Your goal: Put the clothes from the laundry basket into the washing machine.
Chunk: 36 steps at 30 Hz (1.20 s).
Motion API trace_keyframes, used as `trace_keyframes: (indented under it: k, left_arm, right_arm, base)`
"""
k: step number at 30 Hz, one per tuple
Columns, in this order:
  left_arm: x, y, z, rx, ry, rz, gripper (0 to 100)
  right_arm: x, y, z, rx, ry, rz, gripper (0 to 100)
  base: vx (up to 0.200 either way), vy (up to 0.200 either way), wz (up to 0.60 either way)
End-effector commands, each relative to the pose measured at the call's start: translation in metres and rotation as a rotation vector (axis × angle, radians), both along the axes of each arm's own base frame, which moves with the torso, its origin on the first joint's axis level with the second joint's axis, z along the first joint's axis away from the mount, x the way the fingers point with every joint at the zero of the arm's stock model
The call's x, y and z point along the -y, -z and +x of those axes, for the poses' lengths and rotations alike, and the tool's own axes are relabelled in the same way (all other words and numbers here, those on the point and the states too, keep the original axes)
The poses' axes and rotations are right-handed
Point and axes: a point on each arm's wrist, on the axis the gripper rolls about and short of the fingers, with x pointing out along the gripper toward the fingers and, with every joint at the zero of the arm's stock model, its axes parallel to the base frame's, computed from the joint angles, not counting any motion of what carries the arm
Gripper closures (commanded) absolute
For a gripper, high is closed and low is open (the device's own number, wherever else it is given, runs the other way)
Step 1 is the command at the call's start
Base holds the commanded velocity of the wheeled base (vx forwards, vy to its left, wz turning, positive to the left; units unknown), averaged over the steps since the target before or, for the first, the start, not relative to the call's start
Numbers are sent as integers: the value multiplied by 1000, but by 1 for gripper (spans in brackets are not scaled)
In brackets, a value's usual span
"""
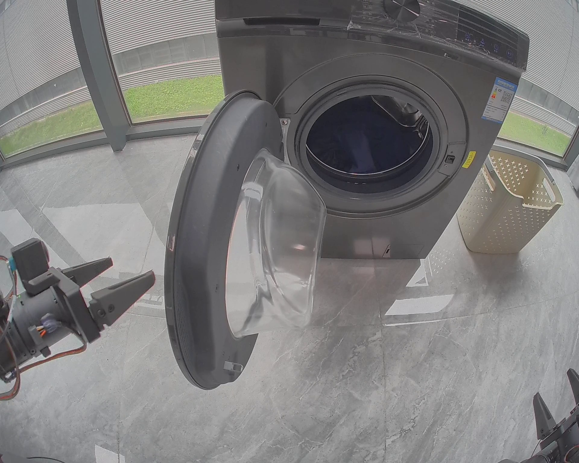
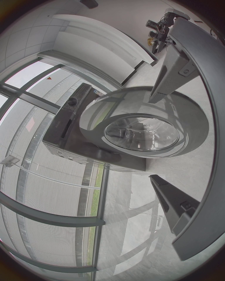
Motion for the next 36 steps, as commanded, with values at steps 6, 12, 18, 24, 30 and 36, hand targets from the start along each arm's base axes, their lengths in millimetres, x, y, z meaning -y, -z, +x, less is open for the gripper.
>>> trace_keyframes:
  k: [6, 12, 18, 24, 30, 36]
  left_arm:
    - [40, 8, 55, -18, 8, 19, 0]
    - [73, 7, 72, 7, 30, 17, 0]
    - [91, -1, 89, 28, 47, 2, 0]
    - [98, 5, 95, 11, 58, 11, 0]
    - [110, 2, 104, 23, 52, 7, 0]
    - [129, -7, 117, 46, 63, -8, 0]
  right_arm:
    - [0, 5, 0, -1, 0, -1, 0]
    - [0, 5, 0, -1, 0, -1, 0]
    - [0, 5, 0, -1, 0, -1, 0]
    - [0, 5, 0, -1, 0, 1, 0]
    - [0, 5, 0, -1, 0, 1, 0]
    - [0, 5, 0, -1, 0, -1, 0]
  base:
    - [0, 0, 0]
    - [0, 0, 0]
    - [0, 0, 0]
    - [0, 0, 0]
    - [0, 0, 0]
    - [0, 0, 0]
